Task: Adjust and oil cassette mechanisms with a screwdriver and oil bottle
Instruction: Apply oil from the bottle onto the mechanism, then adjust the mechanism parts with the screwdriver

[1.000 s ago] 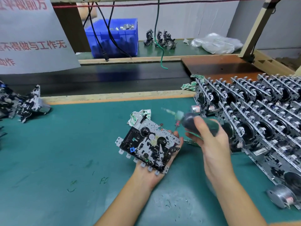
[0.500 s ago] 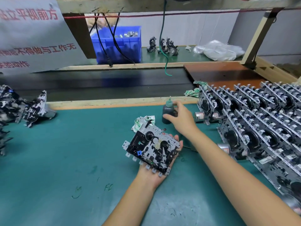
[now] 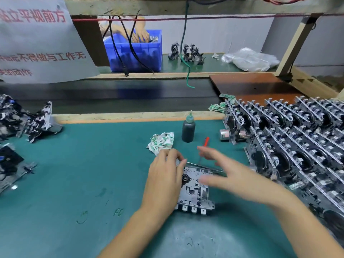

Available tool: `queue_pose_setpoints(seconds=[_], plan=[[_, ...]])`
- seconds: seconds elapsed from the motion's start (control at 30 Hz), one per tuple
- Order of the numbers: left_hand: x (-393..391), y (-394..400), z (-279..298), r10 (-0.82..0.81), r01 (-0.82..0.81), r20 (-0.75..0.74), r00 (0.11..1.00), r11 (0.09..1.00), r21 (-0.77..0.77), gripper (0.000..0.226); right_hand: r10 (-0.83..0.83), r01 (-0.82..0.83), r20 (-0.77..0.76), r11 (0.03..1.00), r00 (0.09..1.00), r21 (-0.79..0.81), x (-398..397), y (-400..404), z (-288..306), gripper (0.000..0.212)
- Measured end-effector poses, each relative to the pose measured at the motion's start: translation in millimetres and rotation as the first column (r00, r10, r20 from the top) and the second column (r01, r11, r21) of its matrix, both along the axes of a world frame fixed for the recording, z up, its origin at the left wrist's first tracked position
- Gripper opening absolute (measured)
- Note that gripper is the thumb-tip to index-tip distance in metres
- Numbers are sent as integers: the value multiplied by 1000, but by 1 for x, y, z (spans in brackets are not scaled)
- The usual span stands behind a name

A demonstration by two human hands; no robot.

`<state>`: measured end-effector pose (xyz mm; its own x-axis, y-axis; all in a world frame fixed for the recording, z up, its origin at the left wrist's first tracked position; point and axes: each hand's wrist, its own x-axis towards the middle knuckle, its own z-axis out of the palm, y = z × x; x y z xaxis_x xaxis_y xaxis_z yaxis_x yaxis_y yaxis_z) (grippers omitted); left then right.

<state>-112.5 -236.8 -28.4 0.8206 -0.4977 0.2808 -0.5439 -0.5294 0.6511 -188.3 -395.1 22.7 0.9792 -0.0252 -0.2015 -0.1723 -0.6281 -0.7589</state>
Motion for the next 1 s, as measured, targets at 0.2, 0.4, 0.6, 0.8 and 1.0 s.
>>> queue_pose_setpoints(seconds=[0.2,0.4,0.6,0.8,1.0], plan=[[-2,6,-5,14,-14,3,1000,997,79,18,171,-174,-60,802,983,-571,-6,15,-29,123],[11,22,-2,-113,89,-278,954,991,-96,34,224,-151,24,726,974,-671,3,23,-37,118],[29,44,-5,-350,117,-593,726,911,-395,42,247,-164,29,723,969,-671,10,15,-28,98],[32,37,-4,-658,-118,-707,259,705,-699,105,216,-170,-55,880,975,444,8,21,-12,66],[25,14,-6,-833,-323,-552,46,510,-797,94,248,81,-152,275,957,958,20,40,-34,120]])
